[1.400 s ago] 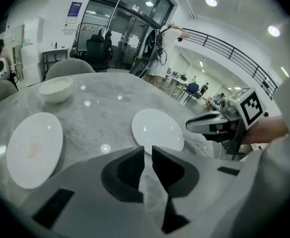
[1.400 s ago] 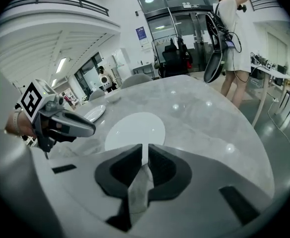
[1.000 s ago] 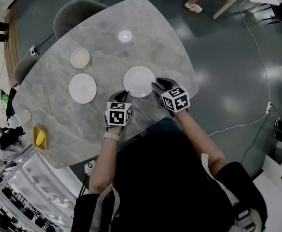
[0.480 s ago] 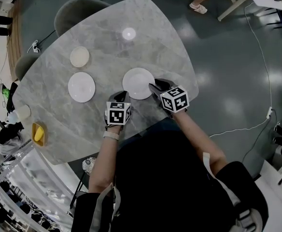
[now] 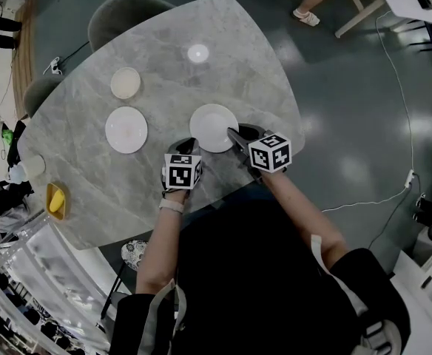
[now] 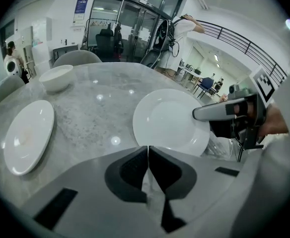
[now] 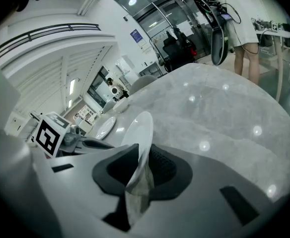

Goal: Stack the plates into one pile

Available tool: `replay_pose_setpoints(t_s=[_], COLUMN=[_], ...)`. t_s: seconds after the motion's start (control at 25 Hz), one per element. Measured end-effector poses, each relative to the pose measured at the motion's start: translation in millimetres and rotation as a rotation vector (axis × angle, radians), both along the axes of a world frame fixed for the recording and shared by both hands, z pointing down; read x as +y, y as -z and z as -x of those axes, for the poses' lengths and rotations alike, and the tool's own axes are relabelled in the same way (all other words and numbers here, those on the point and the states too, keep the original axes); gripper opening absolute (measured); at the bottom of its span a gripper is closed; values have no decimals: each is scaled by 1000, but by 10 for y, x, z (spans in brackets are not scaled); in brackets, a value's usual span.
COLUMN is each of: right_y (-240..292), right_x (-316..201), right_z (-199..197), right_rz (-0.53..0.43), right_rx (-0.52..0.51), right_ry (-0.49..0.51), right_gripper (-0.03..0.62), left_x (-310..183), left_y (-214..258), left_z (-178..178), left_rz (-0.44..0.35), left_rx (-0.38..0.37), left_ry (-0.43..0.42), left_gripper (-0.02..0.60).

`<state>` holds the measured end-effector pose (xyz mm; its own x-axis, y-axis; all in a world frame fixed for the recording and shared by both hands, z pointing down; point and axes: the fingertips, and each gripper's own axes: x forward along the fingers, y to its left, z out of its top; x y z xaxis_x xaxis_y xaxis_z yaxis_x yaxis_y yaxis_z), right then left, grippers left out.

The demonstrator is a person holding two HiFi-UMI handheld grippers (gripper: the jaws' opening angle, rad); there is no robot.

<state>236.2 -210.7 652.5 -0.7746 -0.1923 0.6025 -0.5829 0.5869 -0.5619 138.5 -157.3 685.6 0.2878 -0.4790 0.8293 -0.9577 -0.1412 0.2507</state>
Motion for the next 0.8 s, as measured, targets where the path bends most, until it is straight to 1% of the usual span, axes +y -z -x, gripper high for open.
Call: replay_pose_setpoints(t_s=[0.2,0.44,0.8], right_y=[104,238,327], right_x=[71,165,427], right_z=[124,309,756], right_rz=[-12,0,11], right_rx=[-33,-77,-84], right_ry=[-2,-32,-62], right_gripper=[46,28,26], left_x=[92,238,605], left_y=[13,72,140], left_z=[76,284,817], left_rz=[-5,-20,-21], left_rx=[0,4,9], left_ry=[9,31,50], left_gripper=[15,15,15])
